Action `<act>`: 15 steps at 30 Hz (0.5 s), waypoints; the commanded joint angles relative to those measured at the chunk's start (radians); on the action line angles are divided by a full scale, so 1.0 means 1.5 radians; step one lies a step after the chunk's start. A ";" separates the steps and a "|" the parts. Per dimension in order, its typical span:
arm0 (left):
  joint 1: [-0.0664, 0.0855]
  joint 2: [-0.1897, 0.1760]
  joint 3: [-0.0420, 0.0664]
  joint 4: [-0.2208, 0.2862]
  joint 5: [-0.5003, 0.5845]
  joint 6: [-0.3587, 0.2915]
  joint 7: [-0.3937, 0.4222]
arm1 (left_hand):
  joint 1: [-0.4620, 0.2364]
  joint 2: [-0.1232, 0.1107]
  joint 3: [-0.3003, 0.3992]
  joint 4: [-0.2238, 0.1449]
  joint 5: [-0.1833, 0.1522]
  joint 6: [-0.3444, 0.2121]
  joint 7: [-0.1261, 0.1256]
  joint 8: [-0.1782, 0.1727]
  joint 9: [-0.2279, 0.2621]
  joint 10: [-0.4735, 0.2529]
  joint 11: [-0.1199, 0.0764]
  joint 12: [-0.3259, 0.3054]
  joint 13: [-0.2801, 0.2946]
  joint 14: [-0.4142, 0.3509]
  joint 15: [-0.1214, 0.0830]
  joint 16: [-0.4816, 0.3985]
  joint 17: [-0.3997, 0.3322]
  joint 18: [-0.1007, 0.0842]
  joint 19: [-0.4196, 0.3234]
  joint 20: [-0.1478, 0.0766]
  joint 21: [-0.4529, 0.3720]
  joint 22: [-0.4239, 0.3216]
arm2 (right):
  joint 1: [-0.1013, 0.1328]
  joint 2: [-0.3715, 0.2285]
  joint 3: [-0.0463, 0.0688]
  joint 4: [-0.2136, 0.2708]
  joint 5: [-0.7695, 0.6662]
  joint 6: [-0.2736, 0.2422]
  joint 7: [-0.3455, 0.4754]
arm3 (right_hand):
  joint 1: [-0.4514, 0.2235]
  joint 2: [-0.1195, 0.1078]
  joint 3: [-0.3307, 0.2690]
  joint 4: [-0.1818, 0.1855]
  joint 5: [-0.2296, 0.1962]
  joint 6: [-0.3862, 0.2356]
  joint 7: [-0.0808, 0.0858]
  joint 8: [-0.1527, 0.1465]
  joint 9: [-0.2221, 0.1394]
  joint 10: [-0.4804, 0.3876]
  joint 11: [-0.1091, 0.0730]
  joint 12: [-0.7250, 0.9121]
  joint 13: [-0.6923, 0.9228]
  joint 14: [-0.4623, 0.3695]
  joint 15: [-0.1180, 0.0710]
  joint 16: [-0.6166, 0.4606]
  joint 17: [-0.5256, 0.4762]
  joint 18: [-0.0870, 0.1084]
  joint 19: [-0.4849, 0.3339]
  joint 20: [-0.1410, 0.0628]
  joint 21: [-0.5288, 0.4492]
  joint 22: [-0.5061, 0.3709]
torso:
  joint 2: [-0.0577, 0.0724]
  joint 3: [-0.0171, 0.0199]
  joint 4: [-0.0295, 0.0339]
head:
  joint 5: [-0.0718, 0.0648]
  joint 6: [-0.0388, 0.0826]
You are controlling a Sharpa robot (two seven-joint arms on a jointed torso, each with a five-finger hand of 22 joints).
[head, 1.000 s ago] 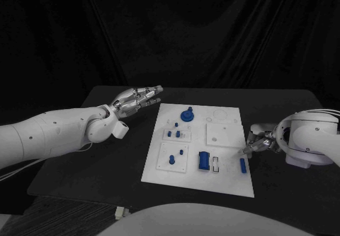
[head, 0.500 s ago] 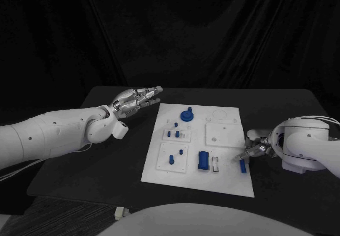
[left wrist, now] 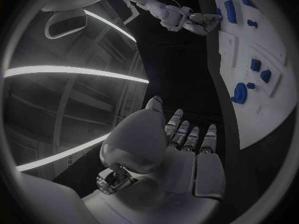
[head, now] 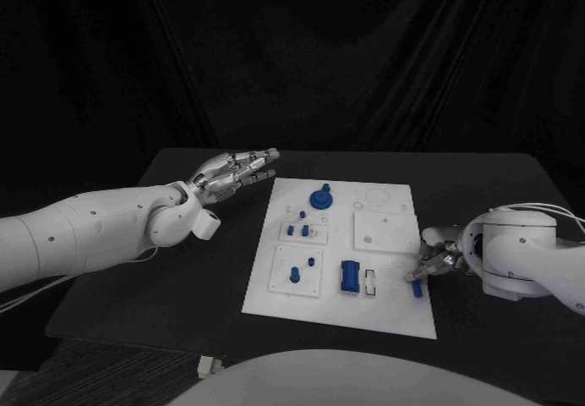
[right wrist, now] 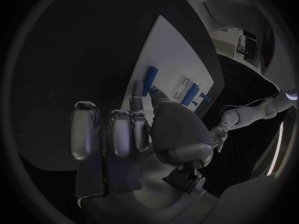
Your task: Assemble the parts on the task board
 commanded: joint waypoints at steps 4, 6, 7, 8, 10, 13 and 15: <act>-0.001 0.000 0.001 0.001 0.005 0.008 0.013 | 0.006 -0.001 0.002 -0.001 0.004 0.004 0.000 0.003 0.001 0.006 0.000 0.002 0.001 0.006 0.000 0.001 0.001 0.013 0.001 0.001 0.002 0.000 | -0.007 0.003 0.000 0.000 -0.025 0.017 -0.013 | 0.028 -0.007 0.020 -0.028 0.044 -0.018 0.004 -0.019 -0.010 0.070 0.005 0.002 0.176 0.052 0.004 -0.007 0.077 0.001 0.015 0.003 -0.008 0.132 | 0.000 0.0000 0.0000 | 0.001 0.000; -0.002 0.001 0.001 0.001 0.005 0.008 0.013 | 0.006 -0.001 0.002 -0.001 0.004 0.004 0.000 0.003 0.001 0.006 0.000 0.002 0.001 0.006 0.001 0.001 0.001 0.013 0.002 0.001 0.002 0.000 | -0.008 0.005 0.000 0.001 -0.024 0.016 -0.013 | 0.035 -0.010 0.027 -0.037 0.058 -0.025 0.007 -0.025 -0.014 0.070 0.008 0.002 0.176 0.052 0.006 -0.009 0.075 0.002 0.014 0.004 -0.011 0.131 | 0.000 0.0000 0.0000 | 0.001 0.000; -0.002 0.001 0.001 0.001 0.005 0.008 0.013 | 0.006 -0.001 0.002 -0.001 0.004 0.004 0.000 0.003 0.001 0.006 0.000 0.002 0.001 0.006 0.001 0.001 0.001 0.013 0.002 0.001 0.002 0.000 | -0.008 0.005 0.000 0.001 -0.023 0.015 -0.013 | 0.036 -0.011 0.029 -0.040 0.060 -0.027 0.008 -0.028 -0.016 0.070 0.009 0.002 0.176 0.052 0.007 -0.009 0.074 0.002 0.014 0.005 -0.012 0.131 | 0.000 -0.0001 0.0000 | 0.001 0.000; -0.002 0.001 0.001 0.001 0.005 0.008 0.013 | 0.006 -0.001 0.002 -0.001 0.004 0.004 0.000 0.003 0.001 0.006 0.000 0.002 0.001 0.006 0.001 0.001 0.001 0.013 0.002 0.001 0.002 0.000 | -0.009 0.006 0.000 0.002 -0.022 0.014 -0.013 | 0.039 -0.013 0.036 -0.047 0.066 -0.039 0.014 -0.037 -0.022 0.070 0.014 0.002 0.176 0.051 0.010 -0.010 0.072 0.002 0.013 0.007 -0.014 0.130 | 0.000 0.0000 0.0000 | 0.001 0.000; -0.002 0.001 0.001 0.001 0.005 0.009 0.013 | 0.007 -0.001 0.002 -0.001 0.005 0.004 0.000 0.003 0.001 0.006 0.000 0.002 0.001 0.006 0.001 0.001 0.001 0.013 0.002 0.001 0.002 0.000 | -0.009 0.006 0.000 0.002 -0.018 0.010 -0.013 | 0.045 -0.016 0.046 -0.059 0.076 -0.056 0.021 -0.049 -0.029 0.070 0.020 0.002 0.176 0.052 0.015 -0.010 0.072 0.002 0.013 0.011 -0.014 0.130 | 0.000 0.0000 0.0000 | 0.001 0.000; -0.003 0.000 0.001 0.001 0.005 0.009 0.013 | 0.008 -0.001 0.002 -0.003 0.006 0.003 0.001 0.003 0.001 0.007 0.001 0.003 0.001 0.006 0.001 0.001 0.001 0.013 0.002 0.001 0.002 0.000 | -0.010 0.007 0.000 0.004 -0.009 0.003 -0.012 | 0.049 -0.017 0.055 -0.070 0.086 -0.066 0.026 -0.054 -0.033 0.070 0.024 0.002 0.176 0.052 0.020 -0.010 0.071 0.002 0.013 0.015 -0.015 0.130 | 0.000 -0.0001 0.0000 | 0.001 0.000; -0.003 0.000 0.001 0.001 0.005 0.009 0.013 | 0.008 -0.002 0.002 -0.003 0.006 0.003 0.001 0.003 0.001 0.007 0.001 0.003 0.001 0.006 0.001 0.001 0.001 0.013 0.002 0.002 0.002 0.000 | -0.010 0.007 0.000 0.006 -0.002 -0.005 -0.012 | 0.052 -0.018 0.065 -0.082 0.108 -0.075 0.030 -0.057 -0.036 0.070 0.028 0.002 0.176 0.051 0.023 -0.010 0.071 0.002 0.014 0.019 -0.014 0.131 | 0.000 0.0000 -0.0001 | 0.001 0.000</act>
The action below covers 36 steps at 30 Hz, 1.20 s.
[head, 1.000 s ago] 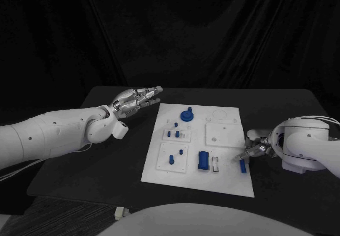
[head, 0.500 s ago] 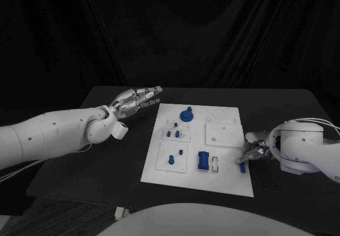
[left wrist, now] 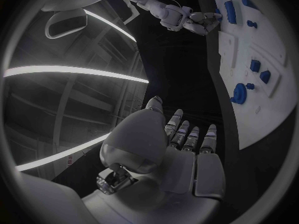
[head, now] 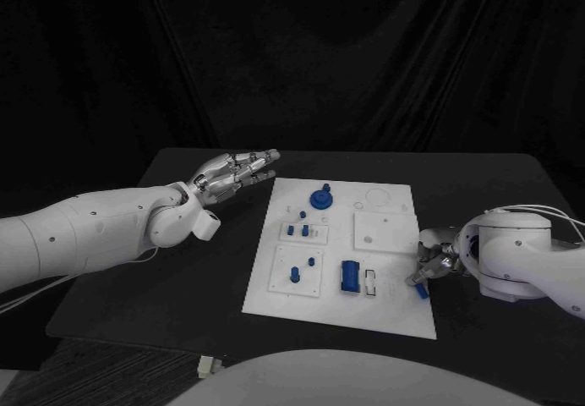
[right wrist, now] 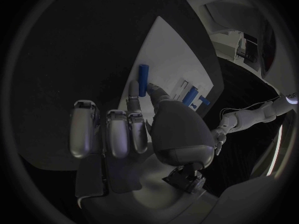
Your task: Assemble the parts on the task board
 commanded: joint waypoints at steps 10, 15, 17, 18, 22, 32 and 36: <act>-0.003 0.001 0.001 0.000 0.005 0.009 0.013 | 0.011 -0.001 0.004 -0.007 0.009 0.001 0.001 0.003 0.000 0.005 -0.001 0.003 0.001 0.004 -0.001 0.001 0.001 0.013 0.002 0.002 0.002 0.000 | -0.006 -0.003 -0.002 0.014 0.088 -0.080 0.000 | 0.015 0.000 0.085 -0.077 0.142 -0.015 -0.002 0.014 -0.015 0.071 0.006 0.002 0.176 0.050 0.008 0.000 0.074 0.001 0.016 0.010 0.002 0.132 | 0.000 0.0000 0.0000 | 0.002 0.000; -0.003 0.001 0.001 -0.001 0.005 0.009 0.013 | 0.012 -0.001 0.005 -0.008 0.010 0.001 0.001 0.003 0.000 0.005 -0.001 0.002 0.001 0.004 -0.001 0.001 0.001 0.013 0.002 0.002 0.002 0.000 | -0.006 -0.008 -0.002 0.022 0.128 -0.124 0.005 | -0.010 -0.006 0.135 -0.101 0.171 -0.012 -0.004 0.033 -0.007 0.071 0.005 0.002 0.176 0.049 0.007 0.001 0.073 0.001 0.016 0.009 0.003 0.133 | 0.000 0.0001 -0.0001 | 0.003 0.000; -0.003 0.000 0.001 -0.001 0.005 0.009 0.013 | 0.012 -0.001 0.006 -0.009 0.011 0.001 0.002 0.003 0.000 0.005 0.000 0.003 0.001 0.004 -0.001 0.001 0.001 0.013 0.002 0.002 0.002 0.000 | -0.005 -0.010 -0.002 0.024 0.144 -0.138 0.007 | -0.017 -0.008 0.143 -0.103 0.175 -0.011 -0.004 0.037 -0.005 0.071 0.004 0.002 0.176 0.049 0.006 0.001 0.072 0.001 0.016 0.009 0.004 0.133 | 0.000 0.0001 0.0000 | 0.003 0.000; -0.003 0.000 0.001 -0.002 0.005 0.009 0.013 | 0.012 -0.001 0.006 -0.009 0.011 0.001 0.002 0.003 0.000 0.005 0.000 0.003 0.001 0.004 -0.001 0.001 0.001 0.013 0.002 0.002 0.002 0.000 | -0.005 -0.011 -0.002 0.026 0.153 -0.144 0.007 | -0.020 -0.008 0.146 -0.104 0.176 -0.010 -0.005 0.039 -0.004 0.071 0.004 0.002 0.176 0.049 0.006 0.000 0.071 0.001 0.016 0.009 0.004 0.133 | 0.000 0.0001 0.0000 | 0.002 0.000; -0.003 0.001 0.001 -0.002 0.005 0.009 0.013 | 0.012 -0.001 0.006 -0.009 0.011 0.001 0.002 0.003 0.000 0.005 0.000 0.003 0.001 0.004 -0.001 0.001 0.001 0.013 0.002 0.002 0.002 0.000 | -0.002 -0.013 -0.002 0.029 0.198 -0.167 0.009 | -0.027 -0.011 0.153 -0.107 0.176 -0.007 -0.006 0.045 -0.002 0.071 0.003 0.002 0.176 0.049 0.005 -0.001 0.069 0.002 0.014 0.008 0.000 0.132 | 0.000 0.0002 -0.0002 | 0.002 0.000; -0.004 0.002 0.001 -0.003 0.005 0.011 0.011 | 0.013 -0.001 0.006 -0.010 0.013 0.001 0.002 0.003 0.000 0.006 0.000 0.003 0.001 0.004 -0.001 0.001 0.001 0.013 0.002 0.002 0.003 0.001 | 0.005 0.001 -0.002 0.019 0.329 -0.192 0.011 | -0.046 -0.012 0.162 -0.105 0.172 -0.007 -0.009 0.053 0.002 0.071 0.000 0.002 0.176 0.049 0.003 -0.001 0.069 0.002 0.014 0.007 -0.001 0.131 | 0.000 0.0001 -0.0001 | 0.000 0.000; -0.004 0.002 0.001 -0.003 0.005 0.012 0.010 | 0.013 -0.001 0.006 -0.010 0.013 0.001 0.002 0.003 0.000 0.006 0.000 0.003 0.001 0.004 -0.001 0.001 0.001 0.013 0.002 0.002 0.003 0.001 | 0.005 0.009 -0.002 0.014 0.351 -0.192 0.011 | -0.049 -0.012 0.164 -0.105 0.169 -0.007 -0.010 0.055 0.003 0.071 0.000 0.002 0.176 0.049 0.003 0.000 0.071 0.002 0.015 0.007 0.000 0.132 | 0.000 0.0000 0.0000 | -0.001 0.000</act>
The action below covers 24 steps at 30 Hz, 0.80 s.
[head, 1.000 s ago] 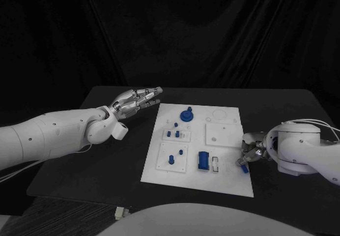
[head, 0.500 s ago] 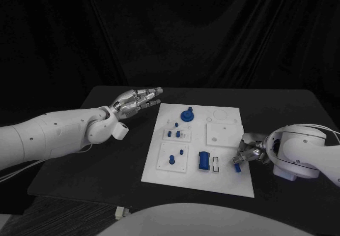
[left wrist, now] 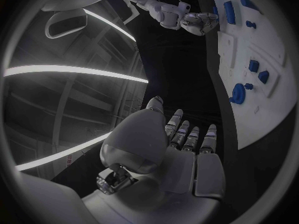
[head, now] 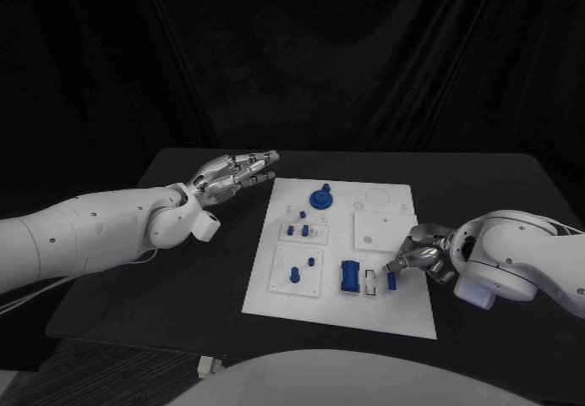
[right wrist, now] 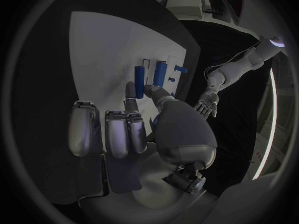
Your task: Assemble the parts on the task board
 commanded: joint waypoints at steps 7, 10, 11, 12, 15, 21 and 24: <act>-0.001 0.002 0.001 0.001 0.005 0.011 0.009 | 0.008 -0.001 0.000 -0.003 0.004 0.001 0.002 0.003 0.000 0.006 0.000 0.003 0.001 0.004 -0.001 0.001 0.001 0.013 0.002 0.002 0.003 0.001 | -0.001 0.016 0.000 -0.013 0.080 -0.014 0.003 | -0.010 0.002 0.076 -0.070 -0.006 0.001 -0.004 0.007 0.003 0.071 -0.005 0.002 0.176 0.052 -0.005 0.000 0.071 0.002 0.014 0.002 0.001 0.132 | 0.000 0.0000 0.0000 | 0.000 0.000; -0.001 0.002 0.001 0.000 0.005 0.012 0.009 | 0.008 -0.001 0.000 -0.004 0.004 0.001 0.002 0.003 0.000 0.006 0.001 0.003 0.001 0.004 -0.001 0.001 0.001 0.013 0.003 0.002 0.003 0.001 | -0.004 0.021 0.000 -0.017 0.083 -0.012 0.002 | -0.010 0.002 0.076 -0.070 -0.008 0.001 -0.004 0.008 0.003 0.071 -0.006 0.002 0.176 0.052 -0.005 0.001 0.072 0.002 0.014 0.002 0.001 0.132 | 0.000 0.0000 0.0001 | 0.000 0.000; -0.002 0.002 0.001 0.000 0.005 0.012 0.009 | 0.008 -0.001 0.000 -0.004 0.004 0.001 0.002 0.003 0.000 0.006 0.001 0.003 0.001 0.004 -0.001 0.001 0.001 0.013 0.003 0.002 0.003 0.001 | -0.004 0.023 0.000 -0.018 0.083 -0.011 0.002 | -0.011 0.002 0.077 -0.070 -0.009 0.000 -0.004 0.008 0.004 0.071 -0.006 0.002 0.176 0.052 -0.005 0.000 0.071 0.002 0.014 0.002 0.001 0.132 | 0.000 0.0000 -0.0001 | -0.001 0.000; -0.002 0.003 0.001 0.000 0.005 0.013 0.008 | 0.008 -0.001 0.000 -0.004 0.004 0.001 0.002 0.003 0.000 0.006 0.001 0.003 0.001 0.004 -0.001 0.001 0.001 0.013 0.003 0.002 0.003 0.001 | -0.005 0.026 0.000 -0.020 0.084 -0.010 0.002 | -0.012 0.003 0.078 -0.070 -0.011 -0.001 -0.004 0.009 0.004 0.071 -0.006 0.002 0.176 0.052 -0.006 0.000 0.071 0.002 0.014 0.002 0.002 0.132 | 0.000 0.0000 -0.0001 | -0.001 0.000; -0.002 0.003 0.001 0.000 0.005 0.013 0.008 | 0.008 -0.001 0.000 -0.004 0.004 0.001 0.002 0.003 0.000 0.006 0.001 0.003 0.001 0.004 -0.001 0.001 0.001 0.013 0.003 0.002 0.003 0.001 | -0.007 0.032 0.000 -0.024 0.085 -0.009 0.001 | -0.013 0.003 0.078 -0.070 -0.012 -0.001 -0.004 0.009 0.005 0.071 -0.006 0.002 0.176 0.052 -0.006 0.000 0.071 0.002 0.014 0.002 0.001 0.132 | 0.000 0.0000 -0.0001 | -0.002 0.000; -0.002 0.004 0.001 0.000 0.005 0.014 0.008 | 0.008 -0.001 0.000 -0.004 0.004 0.001 0.002 0.003 0.000 0.006 0.001 0.003 0.001 0.004 -0.001 0.001 0.001 0.013 0.003 0.002 0.003 0.001 | -0.010 0.039 0.000 -0.032 0.084 -0.002 -0.001 | -0.018 0.005 0.082 -0.069 -0.027 -0.008 -0.004 0.012 0.007 0.071 -0.006 0.002 0.176 0.052 -0.006 0.000 0.070 0.002 0.013 0.001 0.000 0.131 | 0.000 0.0000 -0.0002 | -0.001 0.000; -0.002 0.003 0.001 0.000 0.005 0.014 0.008 | 0.008 -0.001 0.000 -0.004 0.004 0.001 0.002 0.003 0.000 0.006 0.001 0.003 0.001 0.004 -0.001 0.001 0.001 0.013 0.003 0.002 0.003 0.001 | -0.012 0.041 0.000 -0.034 0.080 0.003 -0.002 | -0.022 0.007 0.084 -0.069 -0.058 -0.014 -0.004 0.016 0.011 0.071 -0.006 0.002 0.176 0.051 -0.006 0.000 0.069 0.002 0.013 0.001 -0.001 0.131 | 0.000 0.0001 0.0000 | 0.000 0.000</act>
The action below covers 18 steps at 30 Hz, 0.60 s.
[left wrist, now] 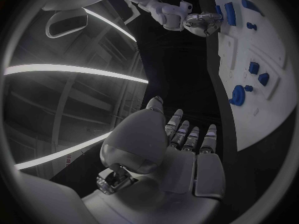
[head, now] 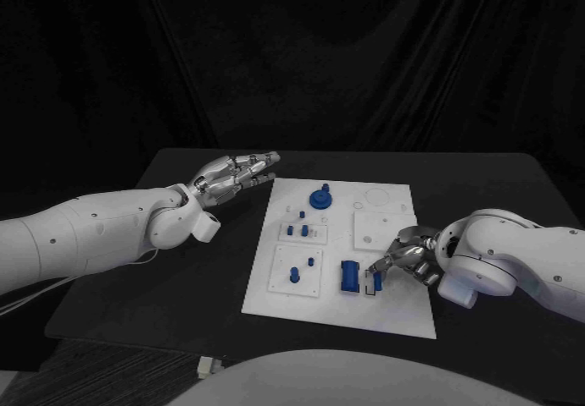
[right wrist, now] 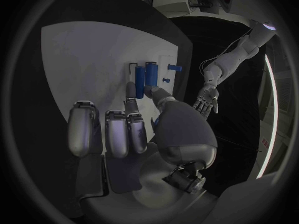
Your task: Assemble the parts on the task board
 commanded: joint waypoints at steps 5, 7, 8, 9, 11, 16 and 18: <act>-0.001 0.000 0.001 0.001 0.005 0.010 0.009 | 0.008 -0.001 0.000 -0.004 0.004 0.001 0.002 0.003 0.000 0.006 0.001 0.003 0.001 0.004 -0.001 0.001 0.001 0.013 0.003 0.002 0.003 0.001 | -0.006 0.003 0.000 -0.004 -0.005 0.014 -0.003 | -0.007 0.009 0.050 -0.043 -0.026 -0.011 0.000 0.006 0.002 0.068 -0.003 0.002 0.176 0.051 -0.006 -0.001 0.068 0.003 0.012 0.001 -0.003 0.130 | 0.000 0.0000 0.0000 | 0.001 0.000; -0.002 0.000 0.001 0.001 0.005 0.010 0.009 | 0.008 -0.001 0.000 -0.004 0.004 0.001 0.002 0.003 0.000 0.006 0.001 0.003 0.001 0.004 -0.001 0.001 0.001 0.013 0.003 0.002 0.003 0.001 | -0.006 0.004 0.000 -0.005 -0.008 0.015 -0.004 | -0.009 0.010 0.050 -0.041 -0.029 -0.012 0.001 0.006 0.003 0.068 -0.002 0.002 0.176 0.051 -0.005 -0.001 0.067 0.003 0.012 0.001 -0.003 0.130 | 0.000 0.0001 0.0001 | 0.001 0.000; -0.002 0.000 0.001 0.001 0.005 0.010 0.009 | 0.008 -0.001 0.000 -0.004 0.004 0.001 0.002 0.003 0.000 0.006 0.001 0.003 0.001 0.004 -0.001 0.001 0.001 0.013 0.003 0.002 0.003 0.001 | -0.007 0.004 0.000 -0.005 -0.010 0.015 -0.004 | -0.012 0.010 0.049 -0.039 -0.035 -0.014 0.001 0.007 0.003 0.068 -0.002 0.002 0.176 0.051 -0.005 -0.001 0.067 0.003 0.012 0.002 -0.004 0.130 | 0.000 0.0001 0.0000 | 0.001 0.000; -0.002 0.000 0.001 0.001 0.005 0.010 0.009 | 0.008 -0.001 0.000 -0.004 0.004 0.001 0.002 0.003 0.000 0.006 0.001 0.003 0.001 0.004 -0.001 0.001 0.001 0.013 0.003 0.002 0.003 0.001 | -0.007 0.005 0.000 -0.006 -0.012 0.015 -0.004 | -0.015 0.011 0.049 -0.038 -0.043 -0.016 0.001 0.007 0.003 0.068 -0.002 0.002 0.176 0.051 -0.005 -0.001 0.066 0.003 0.012 0.002 -0.004 0.130 | 0.000 0.0001 0.0001 | 0.001 0.000; -0.002 0.000 0.001 0.001 0.005 0.010 0.009 | 0.008 -0.001 0.000 -0.004 0.004 0.001 0.002 0.003 0.000 0.006 0.001 0.003 0.001 0.004 -0.001 0.001 0.001 0.013 0.003 0.002 0.003 0.001 | -0.008 0.005 0.000 -0.007 -0.015 0.018 -0.005 | -0.017 0.011 0.049 -0.036 -0.051 -0.018 0.001 0.008 0.003 0.068 -0.002 0.002 0.176 0.051 -0.005 -0.001 0.066 0.003 0.012 0.002 -0.004 0.130 | 0.000 0.0001 0.0000 | 0.001 0.000; -0.002 0.000 0.001 0.001 0.005 0.011 0.009 | 0.008 -0.001 0.000 -0.004 0.004 0.001 0.002 0.003 0.000 0.006 0.001 0.003 0.001 0.004 -0.001 0.001 0.001 0.013 0.003 0.002 0.003 0.001 | -0.010 0.007 0.000 -0.009 -0.019 0.019 -0.005 | -0.026 0.013 0.047 -0.028 -0.070 -0.023 0.002 0.008 0.001 0.068 -0.001 0.002 0.176 0.051 -0.004 -0.001 0.065 0.003 0.011 0.003 -0.006 0.130 | 0.000 0.0000 0.0000 | 0.002 0.000; -0.002 0.000 0.001 0.001 0.005 0.011 0.009 | 0.008 -0.001 0.000 -0.004 0.004 0.001 0.002 0.003 0.000 0.006 0.001 0.003 0.001 0.004 -0.001 0.001 0.001 0.013 0.003 0.002 0.003 0.001 | -0.011 0.007 0.000 -0.009 -0.019 0.019 -0.005 | -0.032 0.014 0.046 -0.023 -0.078 -0.024 0.003 0.009 0.000 0.068 0.000 0.002 0.176 0.051 -0.004 -0.002 0.065 0.003 0.012 0.003 -0.005 0.130 | 0.000 0.0000 0.0000 | 0.002 0.000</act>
